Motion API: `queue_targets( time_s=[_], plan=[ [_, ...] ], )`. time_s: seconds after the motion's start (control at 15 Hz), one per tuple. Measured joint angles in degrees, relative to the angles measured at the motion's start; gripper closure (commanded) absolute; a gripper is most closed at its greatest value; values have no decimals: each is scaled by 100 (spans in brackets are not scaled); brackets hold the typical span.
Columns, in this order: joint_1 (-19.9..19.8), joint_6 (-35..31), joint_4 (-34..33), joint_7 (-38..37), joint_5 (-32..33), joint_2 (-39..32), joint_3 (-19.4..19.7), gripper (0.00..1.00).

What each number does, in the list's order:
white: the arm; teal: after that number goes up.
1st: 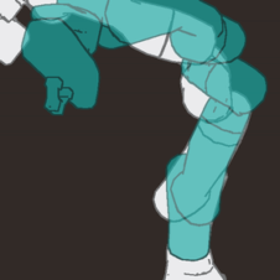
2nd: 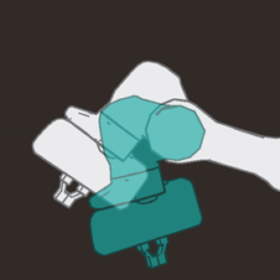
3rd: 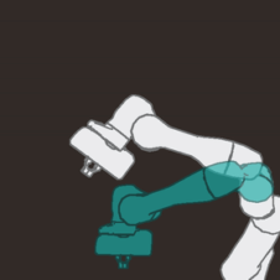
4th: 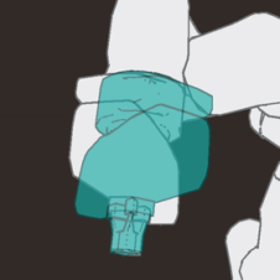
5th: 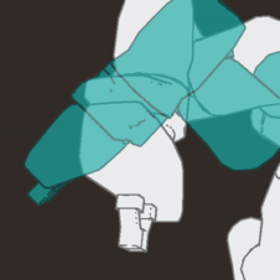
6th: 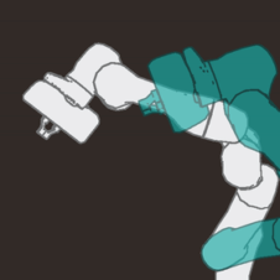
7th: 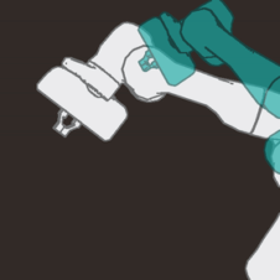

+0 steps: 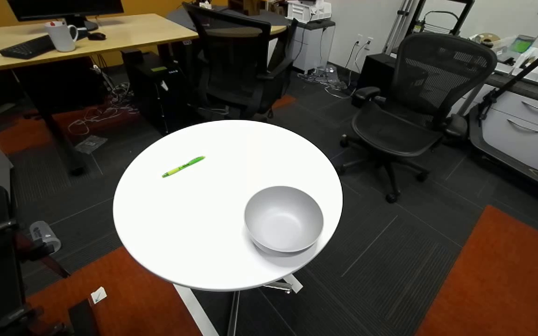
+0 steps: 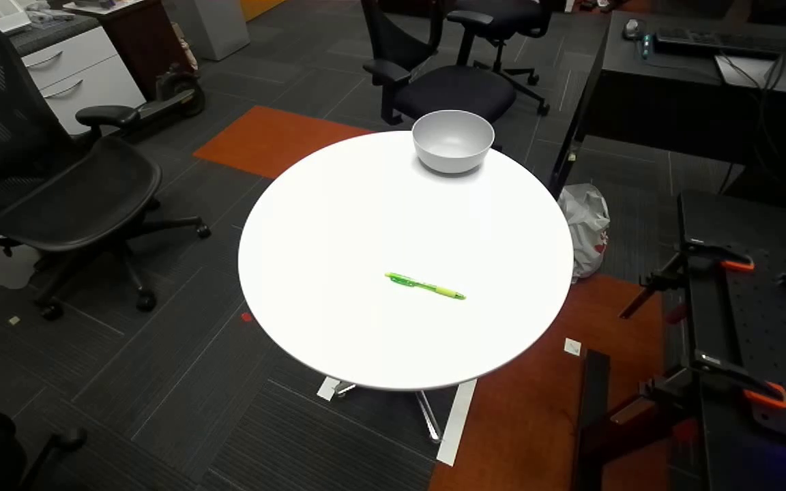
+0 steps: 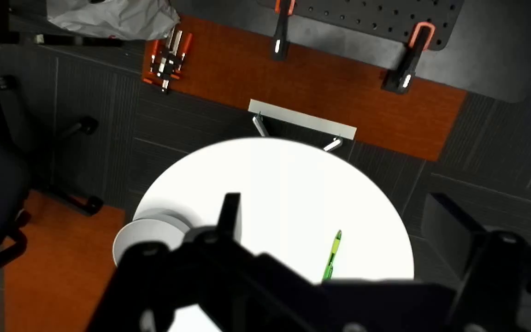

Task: Pick up the pen and put it in the bowl

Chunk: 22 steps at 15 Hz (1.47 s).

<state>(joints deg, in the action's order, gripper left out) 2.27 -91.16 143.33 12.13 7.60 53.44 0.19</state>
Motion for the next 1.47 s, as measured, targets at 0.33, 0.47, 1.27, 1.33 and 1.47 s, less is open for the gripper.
queue_targets(
  time_s=[0.33,0.47,1.27,1.33,1.47],
  plan=[
    [117,-1850,376,-107,-193,-763,45,0],
    [223,-2635,568,-189,-352,-1172,9,0],
    [496,-5456,669,-1381,-661,-3966,-621,0],
    [495,-5646,611,-1456,-659,-4206,-622,0],
    [487,-6020,464,-1600,-630,-4689,-623,0]
  ],
)
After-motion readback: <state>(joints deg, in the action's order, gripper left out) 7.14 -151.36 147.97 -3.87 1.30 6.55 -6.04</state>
